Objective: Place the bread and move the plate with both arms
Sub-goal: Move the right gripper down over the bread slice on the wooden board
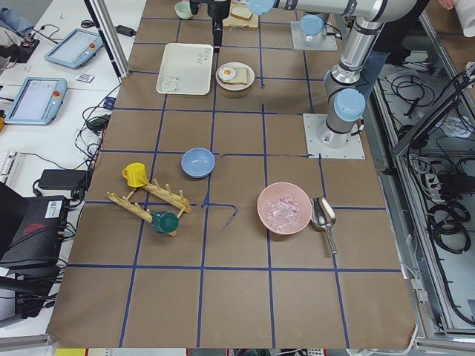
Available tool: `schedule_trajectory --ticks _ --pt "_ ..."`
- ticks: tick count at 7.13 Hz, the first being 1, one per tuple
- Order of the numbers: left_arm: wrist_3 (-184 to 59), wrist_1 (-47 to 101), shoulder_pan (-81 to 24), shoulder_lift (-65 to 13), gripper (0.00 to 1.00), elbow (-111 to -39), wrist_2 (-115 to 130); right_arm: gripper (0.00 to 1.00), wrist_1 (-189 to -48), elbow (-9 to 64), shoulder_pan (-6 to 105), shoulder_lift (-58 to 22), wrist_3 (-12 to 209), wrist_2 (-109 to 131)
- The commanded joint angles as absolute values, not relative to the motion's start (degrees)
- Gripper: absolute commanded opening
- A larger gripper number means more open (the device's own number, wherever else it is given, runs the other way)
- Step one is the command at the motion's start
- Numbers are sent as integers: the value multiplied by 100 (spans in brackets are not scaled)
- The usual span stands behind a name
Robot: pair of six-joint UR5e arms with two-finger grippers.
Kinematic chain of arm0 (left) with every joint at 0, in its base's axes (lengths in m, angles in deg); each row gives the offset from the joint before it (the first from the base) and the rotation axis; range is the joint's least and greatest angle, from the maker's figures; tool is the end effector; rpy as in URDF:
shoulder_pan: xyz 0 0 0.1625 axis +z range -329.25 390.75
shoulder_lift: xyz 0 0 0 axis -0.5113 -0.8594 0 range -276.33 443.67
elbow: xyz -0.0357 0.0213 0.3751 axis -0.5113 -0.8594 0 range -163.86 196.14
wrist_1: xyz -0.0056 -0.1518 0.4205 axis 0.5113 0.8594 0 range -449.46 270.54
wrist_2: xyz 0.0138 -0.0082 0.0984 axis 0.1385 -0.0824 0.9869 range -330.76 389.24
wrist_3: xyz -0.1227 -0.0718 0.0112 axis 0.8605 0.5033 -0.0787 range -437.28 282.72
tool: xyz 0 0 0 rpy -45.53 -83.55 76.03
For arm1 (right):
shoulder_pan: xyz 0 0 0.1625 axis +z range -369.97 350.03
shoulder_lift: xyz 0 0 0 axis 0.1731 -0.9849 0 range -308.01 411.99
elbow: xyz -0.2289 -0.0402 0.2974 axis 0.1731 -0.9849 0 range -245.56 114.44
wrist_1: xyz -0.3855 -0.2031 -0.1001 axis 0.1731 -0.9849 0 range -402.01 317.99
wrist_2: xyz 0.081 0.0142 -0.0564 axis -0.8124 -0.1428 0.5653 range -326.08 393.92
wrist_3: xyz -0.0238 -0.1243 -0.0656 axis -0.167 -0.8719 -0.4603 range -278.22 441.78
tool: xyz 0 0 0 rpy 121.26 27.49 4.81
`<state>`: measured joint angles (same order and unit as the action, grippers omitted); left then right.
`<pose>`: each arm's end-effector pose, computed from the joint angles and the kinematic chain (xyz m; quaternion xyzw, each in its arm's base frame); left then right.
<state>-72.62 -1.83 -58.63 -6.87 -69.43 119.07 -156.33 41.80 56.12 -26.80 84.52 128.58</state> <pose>-0.1278 -0.5454 0.4379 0.0459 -0.9975 0.0544 0.0035 -0.1064 -0.5403 0.1796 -0.2287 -0.9719 -0.0438 0.0332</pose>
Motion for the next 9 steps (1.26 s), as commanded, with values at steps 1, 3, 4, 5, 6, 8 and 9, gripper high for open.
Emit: schedule_trajectory --ticks 1,3,4,5,6,8,9 --pt "-7262 -183 -5863 -686 100 -6946 11907 94 -15960 4298 5507 -2265 8494 13156" --pt "-7262 -183 -5863 -694 100 -6946 11907 94 -16039 4307 5280 -1939 8494 13157" --pt "-7262 -183 -5872 -694 100 -6946 11907 78 -16048 4307 5252 -1816 8555 13157" --pt "-7262 -183 -5872 -694 100 -6946 11907 78 -16057 4307 5252 -1780 8686 13148" --pt "-7262 -183 -5872 -694 100 -6955 11907 78 -16057 4324 5252 -1779 8696 13157" --pt "-7262 -183 -5872 -686 100 -6955 11898 78 -16048 4325 5252 -1744 8696 13366" --pt "-7262 -183 -5872 -685 100 -6955 11898 78 -16022 4342 5252 -1736 8696 13368"
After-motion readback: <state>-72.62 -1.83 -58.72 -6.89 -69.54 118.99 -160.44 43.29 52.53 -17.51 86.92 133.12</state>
